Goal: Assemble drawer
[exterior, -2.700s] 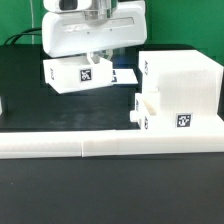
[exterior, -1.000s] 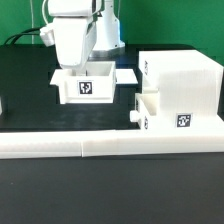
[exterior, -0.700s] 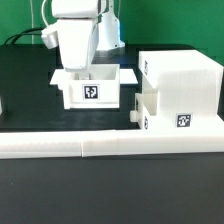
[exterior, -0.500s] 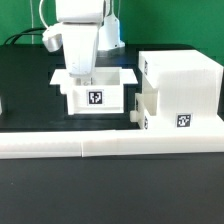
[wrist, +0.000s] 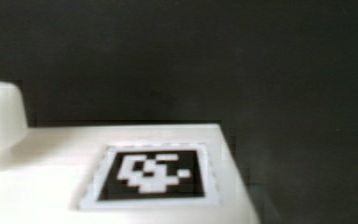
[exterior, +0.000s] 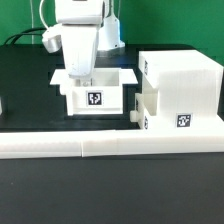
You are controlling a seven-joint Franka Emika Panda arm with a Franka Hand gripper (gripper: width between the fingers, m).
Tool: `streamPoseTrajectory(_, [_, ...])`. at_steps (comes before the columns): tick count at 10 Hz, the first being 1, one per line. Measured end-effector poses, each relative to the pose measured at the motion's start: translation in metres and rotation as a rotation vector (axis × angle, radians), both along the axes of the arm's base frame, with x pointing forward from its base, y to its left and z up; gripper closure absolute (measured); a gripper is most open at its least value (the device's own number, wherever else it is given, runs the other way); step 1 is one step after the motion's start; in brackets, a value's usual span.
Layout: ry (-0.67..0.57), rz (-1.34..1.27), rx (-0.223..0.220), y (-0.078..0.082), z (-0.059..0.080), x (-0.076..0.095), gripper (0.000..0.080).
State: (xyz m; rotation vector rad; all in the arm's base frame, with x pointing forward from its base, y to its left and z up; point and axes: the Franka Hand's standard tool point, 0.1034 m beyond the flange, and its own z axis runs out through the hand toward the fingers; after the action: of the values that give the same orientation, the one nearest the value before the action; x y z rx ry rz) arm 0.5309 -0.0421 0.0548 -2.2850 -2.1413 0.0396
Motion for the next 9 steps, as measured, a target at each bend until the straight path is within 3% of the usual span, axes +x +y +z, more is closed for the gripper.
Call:
streamPoseTrajectory(3, [0.005, 0.027, -0.012, 0.007, 0.006, 0.024, 0.0757])
streamPoseTrajectory(9, [0.011, 0.118, -0.027, 0.017, 0.005, 0.024, 0.0757])
